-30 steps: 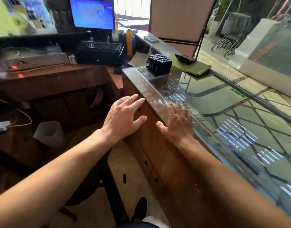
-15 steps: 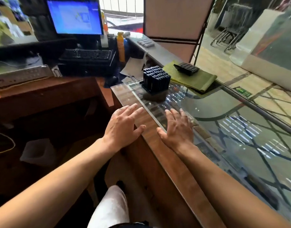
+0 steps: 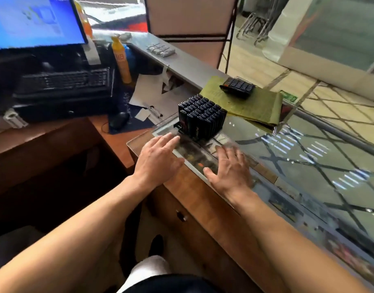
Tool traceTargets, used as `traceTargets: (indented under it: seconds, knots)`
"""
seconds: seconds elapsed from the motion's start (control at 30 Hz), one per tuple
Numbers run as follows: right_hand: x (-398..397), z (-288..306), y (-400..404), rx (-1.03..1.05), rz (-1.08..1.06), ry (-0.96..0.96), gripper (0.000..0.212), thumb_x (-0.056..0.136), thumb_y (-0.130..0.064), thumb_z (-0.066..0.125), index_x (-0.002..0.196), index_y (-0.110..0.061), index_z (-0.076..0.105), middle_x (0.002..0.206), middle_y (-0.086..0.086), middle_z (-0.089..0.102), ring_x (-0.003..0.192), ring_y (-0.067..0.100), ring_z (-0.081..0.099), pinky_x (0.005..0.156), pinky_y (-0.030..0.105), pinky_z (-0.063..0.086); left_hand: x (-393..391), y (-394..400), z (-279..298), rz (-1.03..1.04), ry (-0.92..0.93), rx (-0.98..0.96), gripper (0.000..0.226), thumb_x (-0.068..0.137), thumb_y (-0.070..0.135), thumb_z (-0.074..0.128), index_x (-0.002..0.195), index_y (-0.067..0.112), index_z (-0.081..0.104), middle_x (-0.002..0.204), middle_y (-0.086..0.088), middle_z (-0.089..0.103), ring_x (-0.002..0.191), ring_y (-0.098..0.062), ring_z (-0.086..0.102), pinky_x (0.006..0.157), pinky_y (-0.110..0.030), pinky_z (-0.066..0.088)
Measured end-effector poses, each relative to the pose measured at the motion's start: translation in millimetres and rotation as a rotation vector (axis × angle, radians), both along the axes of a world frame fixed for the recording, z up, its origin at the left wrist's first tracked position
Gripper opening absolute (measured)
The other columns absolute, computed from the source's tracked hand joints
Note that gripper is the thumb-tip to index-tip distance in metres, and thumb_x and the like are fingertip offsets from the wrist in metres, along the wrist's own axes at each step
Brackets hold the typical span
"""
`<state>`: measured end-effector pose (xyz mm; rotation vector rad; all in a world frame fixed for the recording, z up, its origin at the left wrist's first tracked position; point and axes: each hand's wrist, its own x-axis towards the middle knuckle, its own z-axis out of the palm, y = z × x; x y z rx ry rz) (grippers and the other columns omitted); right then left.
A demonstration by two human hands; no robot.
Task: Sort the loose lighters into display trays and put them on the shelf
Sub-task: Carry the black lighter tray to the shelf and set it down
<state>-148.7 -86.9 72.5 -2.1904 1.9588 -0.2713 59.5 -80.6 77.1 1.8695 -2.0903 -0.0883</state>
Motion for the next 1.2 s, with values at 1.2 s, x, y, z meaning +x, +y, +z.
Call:
traceTargets:
  seconds: [1.2]
  knots:
    - [19.3,-16.3,-62.5,-0.042,-0.381,-0.217,0.055,0.09,-0.03,0.067,0.141,-0.015,0.051,0.142,0.007,0.052,0.134,0.027,0.042,0.113,0.036,0.029,31.7,-127.4,-27.0,-0.378,0.121,0.164,0.052,0.085,0.044,0.068,0.133,0.025,0.063,0.153,-0.005,0.043,0.143,-0.027,0.029,0.118,-0.052,0.019]
